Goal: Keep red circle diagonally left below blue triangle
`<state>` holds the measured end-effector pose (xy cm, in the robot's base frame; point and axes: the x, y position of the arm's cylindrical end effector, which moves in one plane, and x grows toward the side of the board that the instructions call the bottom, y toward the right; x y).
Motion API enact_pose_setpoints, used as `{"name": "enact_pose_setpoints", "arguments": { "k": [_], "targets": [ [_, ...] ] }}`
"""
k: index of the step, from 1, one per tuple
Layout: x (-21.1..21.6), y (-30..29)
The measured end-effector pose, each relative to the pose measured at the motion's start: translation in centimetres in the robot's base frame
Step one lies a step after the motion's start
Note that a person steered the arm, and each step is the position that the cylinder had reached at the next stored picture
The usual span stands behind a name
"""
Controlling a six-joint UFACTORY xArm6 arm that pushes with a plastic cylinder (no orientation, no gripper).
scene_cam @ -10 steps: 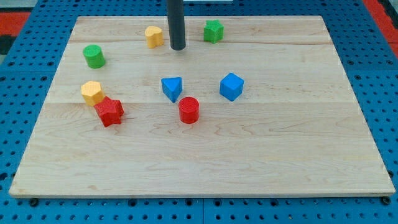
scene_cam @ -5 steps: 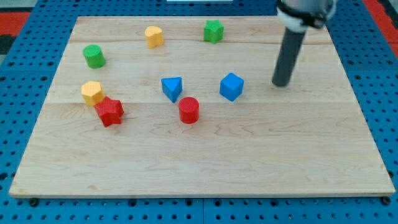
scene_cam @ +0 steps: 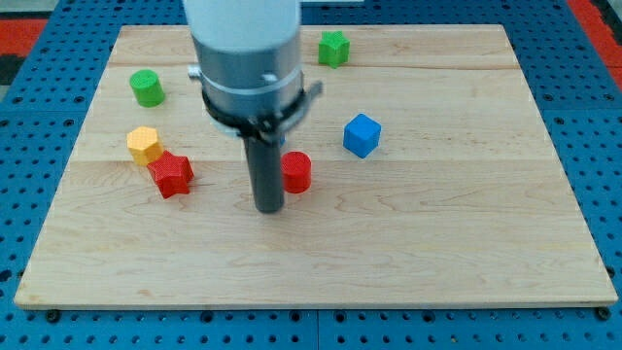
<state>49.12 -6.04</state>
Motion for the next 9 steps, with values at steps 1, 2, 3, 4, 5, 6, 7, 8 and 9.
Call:
{"name": "enact_pose_setpoints", "arguments": {
  "k": [1, 2, 3, 4, 5, 6, 7, 8, 9],
  "targets": [
    [-1.6, 0.2],
    [-2.3, 4.8],
    [-0.3, 6.7],
    [3.0, 5.8],
    [2.7, 12.8],
    [-2.4, 16.7],
    [-5.0, 13.8],
    [-3.8, 9.9],
    [-0.5, 9.6]
  ]
}}
